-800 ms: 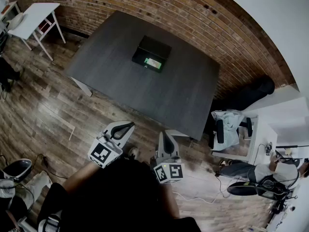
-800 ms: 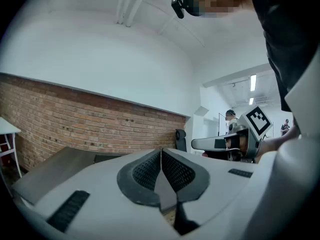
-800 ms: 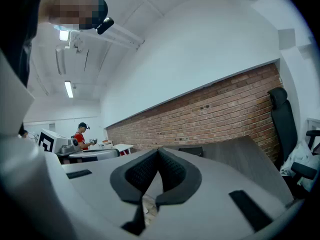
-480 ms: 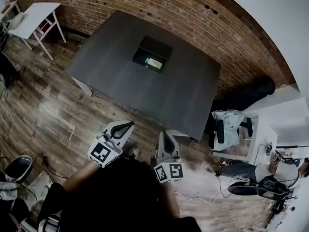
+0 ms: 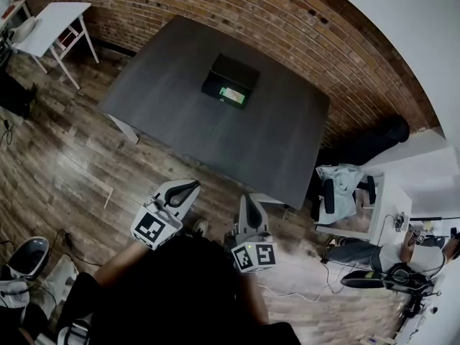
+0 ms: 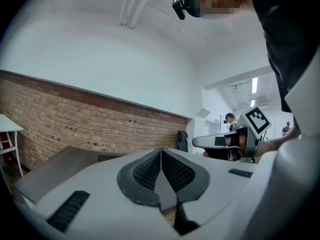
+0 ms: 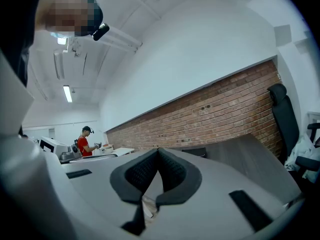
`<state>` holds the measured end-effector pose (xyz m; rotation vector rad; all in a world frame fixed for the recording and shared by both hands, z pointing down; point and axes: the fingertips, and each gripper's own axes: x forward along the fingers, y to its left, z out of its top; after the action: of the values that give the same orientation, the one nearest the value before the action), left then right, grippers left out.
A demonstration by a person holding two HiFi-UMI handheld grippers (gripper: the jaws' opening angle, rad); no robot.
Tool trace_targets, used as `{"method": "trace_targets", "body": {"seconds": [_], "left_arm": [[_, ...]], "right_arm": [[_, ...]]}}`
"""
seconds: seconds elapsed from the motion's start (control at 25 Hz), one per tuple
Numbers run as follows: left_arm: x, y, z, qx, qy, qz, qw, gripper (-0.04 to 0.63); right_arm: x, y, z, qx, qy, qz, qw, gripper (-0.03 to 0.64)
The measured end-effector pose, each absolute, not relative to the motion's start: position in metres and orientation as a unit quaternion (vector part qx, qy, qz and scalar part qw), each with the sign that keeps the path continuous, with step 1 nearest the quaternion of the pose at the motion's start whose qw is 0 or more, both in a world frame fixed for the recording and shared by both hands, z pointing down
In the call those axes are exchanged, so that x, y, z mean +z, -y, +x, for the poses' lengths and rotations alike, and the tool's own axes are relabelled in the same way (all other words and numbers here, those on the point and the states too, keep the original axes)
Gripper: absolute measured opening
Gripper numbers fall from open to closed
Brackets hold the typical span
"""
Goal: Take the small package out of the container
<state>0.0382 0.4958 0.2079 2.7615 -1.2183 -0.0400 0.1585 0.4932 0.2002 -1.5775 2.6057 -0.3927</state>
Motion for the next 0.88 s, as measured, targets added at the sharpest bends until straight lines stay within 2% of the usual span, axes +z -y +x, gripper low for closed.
{"method": "trace_targets", "body": {"seconds": [0.88], "left_arm": [[0.223, -0.483, -0.085, -0.027, 0.438, 0.896, 0.062, 0.038]], "right_arm": [[0.207, -0.479, 0.07, -0.116, -0.839, -0.531, 0.028, 0.025]]}}
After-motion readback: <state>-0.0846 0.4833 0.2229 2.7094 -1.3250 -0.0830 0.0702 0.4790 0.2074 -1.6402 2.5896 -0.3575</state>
